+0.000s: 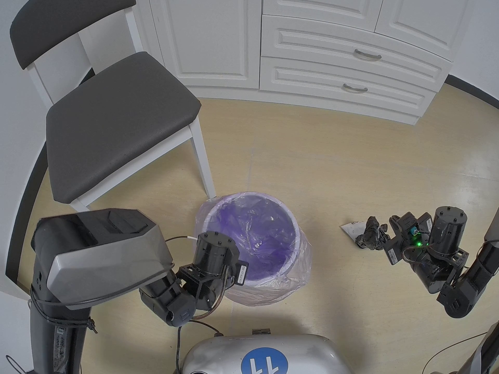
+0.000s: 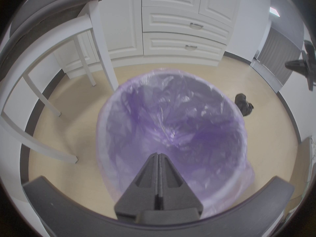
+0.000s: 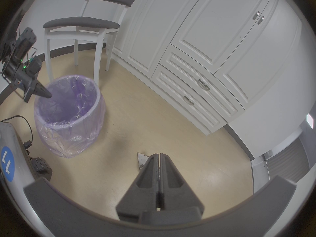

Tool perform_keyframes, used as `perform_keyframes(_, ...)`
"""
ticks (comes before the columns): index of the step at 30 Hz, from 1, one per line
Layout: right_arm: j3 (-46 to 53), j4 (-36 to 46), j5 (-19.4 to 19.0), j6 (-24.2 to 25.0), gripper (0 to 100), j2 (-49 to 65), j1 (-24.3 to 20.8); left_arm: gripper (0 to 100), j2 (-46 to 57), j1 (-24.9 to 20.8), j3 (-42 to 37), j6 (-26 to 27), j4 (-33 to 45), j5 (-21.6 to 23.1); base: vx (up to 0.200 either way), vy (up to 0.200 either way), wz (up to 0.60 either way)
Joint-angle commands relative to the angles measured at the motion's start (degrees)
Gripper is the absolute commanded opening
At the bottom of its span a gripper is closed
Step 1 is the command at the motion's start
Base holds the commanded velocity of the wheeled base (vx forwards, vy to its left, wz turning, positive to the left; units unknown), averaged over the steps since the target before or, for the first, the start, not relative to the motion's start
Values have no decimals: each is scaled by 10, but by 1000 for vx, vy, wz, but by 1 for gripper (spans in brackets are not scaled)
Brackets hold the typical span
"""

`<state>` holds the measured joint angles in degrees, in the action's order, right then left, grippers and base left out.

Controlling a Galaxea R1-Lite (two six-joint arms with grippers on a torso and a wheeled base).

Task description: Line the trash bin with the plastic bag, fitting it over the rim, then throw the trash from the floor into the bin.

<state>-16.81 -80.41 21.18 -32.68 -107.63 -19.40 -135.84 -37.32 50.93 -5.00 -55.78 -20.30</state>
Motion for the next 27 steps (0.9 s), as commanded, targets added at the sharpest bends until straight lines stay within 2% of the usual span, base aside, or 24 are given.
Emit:
perform_keyframes(1, -2, 0, 0, 1, 0, 0, 0, 0, -5, 19, 56, 8, 11, 1, 0, 0, 0)
perform_keyframes(10, -2, 0, -1, 2, 0, 1, 1, 0, 13, 27, 62, 9, 20, 3, 0, 0, 0)
perform_keyframes(11, -2, -1, -1, 2, 0, 1, 1, 100, 15, 27, 61, 9, 21, 3, 0, 0, 0)
perform_keyframes(15, -2, -1, -1, 2, 0, 1, 1, 100, 24, 28, 58, 8, 23, 3, 0, 0, 0)
perform_keyframes(19, 0, -1, -4, 2, 0, 4, 1, 100, 53, 34, 21, 6, 12, 3, 0, 0, 0)
perform_keyframes(26, 13, -34, -16, -4, 0, 3, 2, 100, 131, 24, -102, 2, -66, 3, 0, 0, 0)
perform_keyframes(27, 20, -40, -16, -11, 100, 6, 3, 100, 144, 20, -125, 2, -86, 3, 0, 0, 0)
